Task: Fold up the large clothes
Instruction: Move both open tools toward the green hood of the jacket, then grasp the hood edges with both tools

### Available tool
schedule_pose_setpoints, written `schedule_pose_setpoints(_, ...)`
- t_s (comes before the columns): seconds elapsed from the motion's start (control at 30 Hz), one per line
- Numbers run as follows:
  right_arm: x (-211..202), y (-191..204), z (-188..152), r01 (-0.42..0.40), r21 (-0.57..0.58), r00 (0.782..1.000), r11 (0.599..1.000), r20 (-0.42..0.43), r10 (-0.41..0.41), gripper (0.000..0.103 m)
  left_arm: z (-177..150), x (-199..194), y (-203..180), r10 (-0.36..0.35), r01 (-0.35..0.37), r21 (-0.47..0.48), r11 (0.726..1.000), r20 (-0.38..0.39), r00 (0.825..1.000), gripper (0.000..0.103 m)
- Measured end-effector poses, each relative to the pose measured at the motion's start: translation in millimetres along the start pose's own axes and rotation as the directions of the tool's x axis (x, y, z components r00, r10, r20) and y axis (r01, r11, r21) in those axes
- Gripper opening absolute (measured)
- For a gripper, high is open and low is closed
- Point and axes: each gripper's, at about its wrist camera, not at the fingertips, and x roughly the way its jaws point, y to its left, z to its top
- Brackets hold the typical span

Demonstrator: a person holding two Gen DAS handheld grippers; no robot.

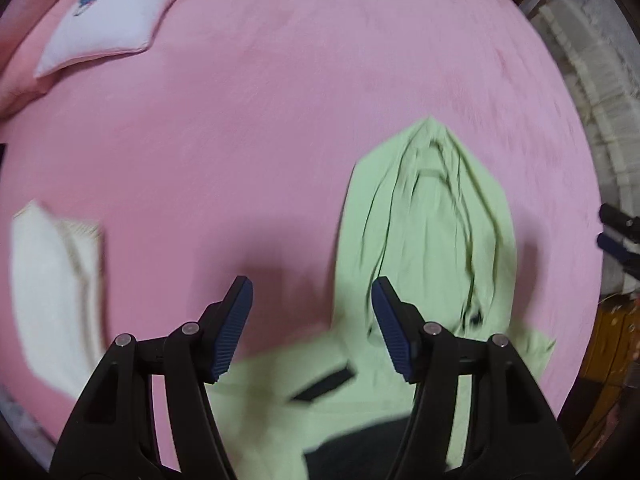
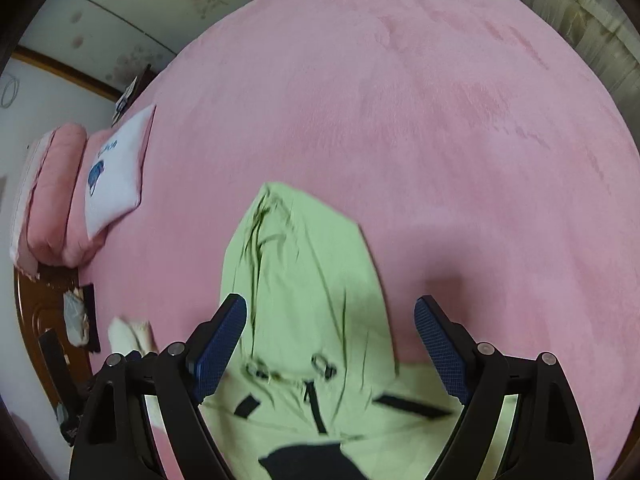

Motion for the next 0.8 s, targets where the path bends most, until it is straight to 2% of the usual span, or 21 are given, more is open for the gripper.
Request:
schedule_pose_setpoints(0.17,58,-29,48,-0.123,0.063,0.992,0.99,-0.024,0.124,0.087,25,53,12,-0.147,0.149,-0.04,0.988,0.047,0.988,0.059)
schedule_pose_setpoints(0.3,108,-52,70,-0.229,0.125,0.969,0.965,-0.064,0.238,0.087,33,93,16,-0.307,0.31,-0.072,0.948,0.049,0.95,0.059)
schedule_pose_setpoints(0.43,142,-61,91,-0.265,0.095,0.954,0.96,-0.12,0.275,0.081,38,133,8,-0.391,0.389,-0.077,0.918,-0.001,0.921,0.059)
schedule_pose_setpoints(0.5,149,-64,100,-0.263,0.088,0.952,0.961,-0.135,0.273,0.066,38,146,2,-0.395,0.392,-0.075,0.917,-0.023,0.918,0.058)
schedule_pose_setpoints(0.53,151,-66,104,-0.266,0.085,0.952,0.96,-0.135,0.275,0.063,38,151,-2,-0.389,0.387,-0.06,0.92,-0.021,0.921,0.054)
schedule_pose_setpoints(0.6,151,-68,115,-0.305,0.072,0.942,0.95,-0.122,0.312,0.045,32,153,-10,-0.383,0.382,-0.014,0.924,-0.013,0.924,0.044)
schedule_pose_setpoints(0.63,150,-68,121,-0.336,0.064,0.932,0.94,-0.122,0.341,0.042,32,154,-15,-0.376,0.376,0.013,0.927,-0.002,0.927,0.033)
schedule_pose_setpoints(0.67,153,-68,122,-0.351,0.059,0.926,0.934,-0.124,0.356,0.037,31,154,-17,-0.369,0.368,0.027,0.929,0.009,0.929,0.017)
schedule_pose_setpoints(0.7,152,-67,127,-0.362,0.047,0.922,0.931,-0.125,0.365,0.033,30,158,-21,-0.355,0.354,0.034,0.935,0.018,0.935,0.01)
schedule_pose_setpoints(0.73,152,-65,129,-0.362,0.03,0.924,0.932,-0.125,0.363,0.029,30,159,-22,-0.341,0.34,0.038,0.94,0.024,0.94,0.008)
schedule_pose_setpoints(0.77,154,-62,132,-0.346,0.001,0.932,0.938,-0.119,0.343,0.014,29,160,-22,-0.346,0.345,0.033,0.938,0.028,0.938,0.006)
schedule_pose_setpoints(0.8,152,-59,134,-0.343,-0.019,0.934,0.939,-0.115,0.339,0.008,28,158,-21,-0.349,0.348,0.026,0.937,0.042,0.936,0.005)
